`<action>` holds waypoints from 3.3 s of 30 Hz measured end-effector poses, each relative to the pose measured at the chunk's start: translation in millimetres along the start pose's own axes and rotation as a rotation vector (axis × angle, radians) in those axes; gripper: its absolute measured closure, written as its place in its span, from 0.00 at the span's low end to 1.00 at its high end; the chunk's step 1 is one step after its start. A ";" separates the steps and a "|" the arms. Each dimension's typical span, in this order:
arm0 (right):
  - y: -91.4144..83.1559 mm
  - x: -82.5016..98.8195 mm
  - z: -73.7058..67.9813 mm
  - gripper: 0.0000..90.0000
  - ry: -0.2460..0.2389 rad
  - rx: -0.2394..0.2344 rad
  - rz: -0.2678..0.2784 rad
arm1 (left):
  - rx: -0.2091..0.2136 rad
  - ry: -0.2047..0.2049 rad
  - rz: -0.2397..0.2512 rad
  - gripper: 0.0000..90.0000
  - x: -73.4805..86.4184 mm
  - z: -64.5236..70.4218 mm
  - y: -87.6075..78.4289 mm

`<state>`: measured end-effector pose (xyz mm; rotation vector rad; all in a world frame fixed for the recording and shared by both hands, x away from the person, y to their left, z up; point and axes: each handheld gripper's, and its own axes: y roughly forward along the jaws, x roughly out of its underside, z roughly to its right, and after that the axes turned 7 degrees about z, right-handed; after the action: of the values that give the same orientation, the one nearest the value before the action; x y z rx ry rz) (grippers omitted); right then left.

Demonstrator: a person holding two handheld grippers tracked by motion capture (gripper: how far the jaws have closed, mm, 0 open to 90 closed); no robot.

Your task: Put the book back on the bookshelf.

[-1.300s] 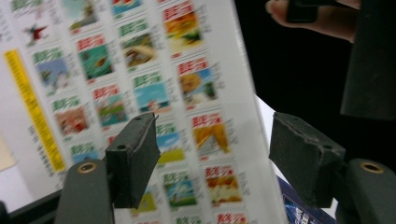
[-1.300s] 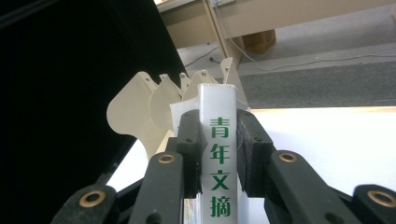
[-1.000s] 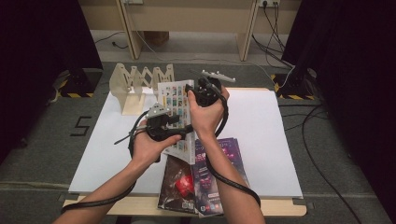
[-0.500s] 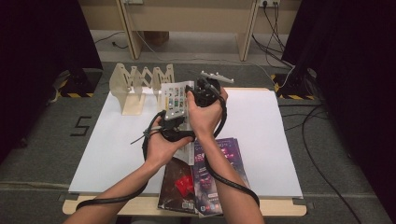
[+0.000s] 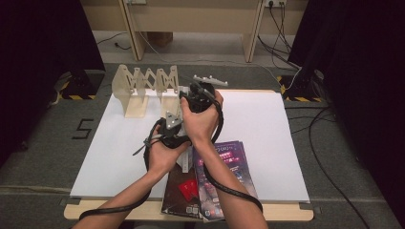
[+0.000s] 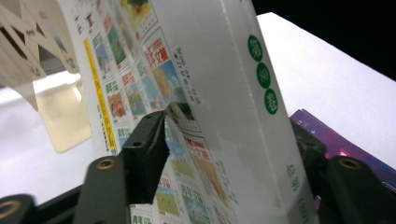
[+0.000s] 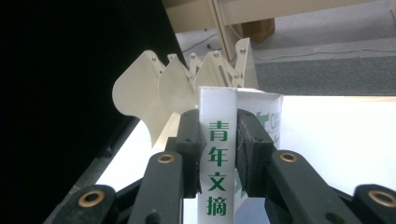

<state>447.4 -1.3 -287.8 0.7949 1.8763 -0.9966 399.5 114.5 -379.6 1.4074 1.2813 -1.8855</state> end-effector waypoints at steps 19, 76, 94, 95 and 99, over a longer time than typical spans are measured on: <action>-41.7 -34.1 43.5 0.75 0.031 -0.081 0.120 | 0.095 -0.110 0.006 0.81 12.5 -41.0 -24.1; -28.1 27.4 113.8 0.78 0.062 0.068 -0.050 | -0.059 -0.224 0.113 0.81 -3.5 -139.6 -74.0; -32.6 32.6 127.6 0.78 0.053 0.093 -0.057 | -0.067 -0.218 0.112 0.81 -31.8 -146.1 -32.0; -32.5 32.9 128.6 0.78 0.050 0.095 -0.056 | -0.072 -0.217 0.109 0.81 -33.7 -147.2 -30.2; -32.3 33.9 131.1 0.78 0.046 0.101 -0.062 | -0.077 -0.232 0.113 0.81 -40.9 -153.6 -23.8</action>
<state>456.1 -125.5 -349.9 0.8296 1.9116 -1.1277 470.7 252.8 -339.3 1.1583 1.1254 -1.8414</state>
